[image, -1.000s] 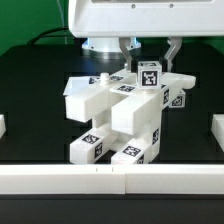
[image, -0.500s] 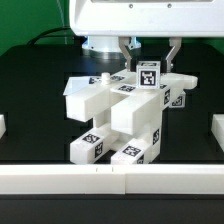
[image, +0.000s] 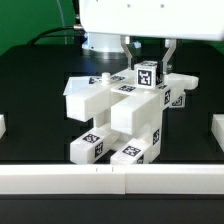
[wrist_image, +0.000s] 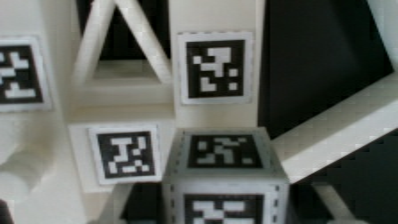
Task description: Assemble chair
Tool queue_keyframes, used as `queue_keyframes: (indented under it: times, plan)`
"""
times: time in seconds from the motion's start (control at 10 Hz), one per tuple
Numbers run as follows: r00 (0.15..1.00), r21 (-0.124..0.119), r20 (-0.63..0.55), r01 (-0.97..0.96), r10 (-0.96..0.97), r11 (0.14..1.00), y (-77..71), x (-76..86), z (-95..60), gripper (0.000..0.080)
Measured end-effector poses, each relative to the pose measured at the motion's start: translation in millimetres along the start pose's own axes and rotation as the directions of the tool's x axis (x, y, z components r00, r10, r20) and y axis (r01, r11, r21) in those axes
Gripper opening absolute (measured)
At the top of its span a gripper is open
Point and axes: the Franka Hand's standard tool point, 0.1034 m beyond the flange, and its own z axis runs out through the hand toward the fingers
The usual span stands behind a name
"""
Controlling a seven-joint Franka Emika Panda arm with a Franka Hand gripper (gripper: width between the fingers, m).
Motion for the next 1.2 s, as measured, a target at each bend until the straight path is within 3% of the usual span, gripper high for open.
queue_keyframes:
  times: [0.4,0.9,1.1,1.2]
  plan:
    - [0.974,0.002,0.002,-0.225,0.225,0.974,-0.3,-0.3,0.3,0.0285]
    - [0.853,0.008,0.016,-0.522,0.522,0.853,-2.7,-2.3,0.6,0.0285]
    - [0.845,0.007,0.017,-0.535,0.535,0.845,-2.7,-2.6,0.9,0.0285]
    - [0.854,0.007,0.017,-0.521,0.521,0.854,-2.7,-2.7,1.1,0.0437]
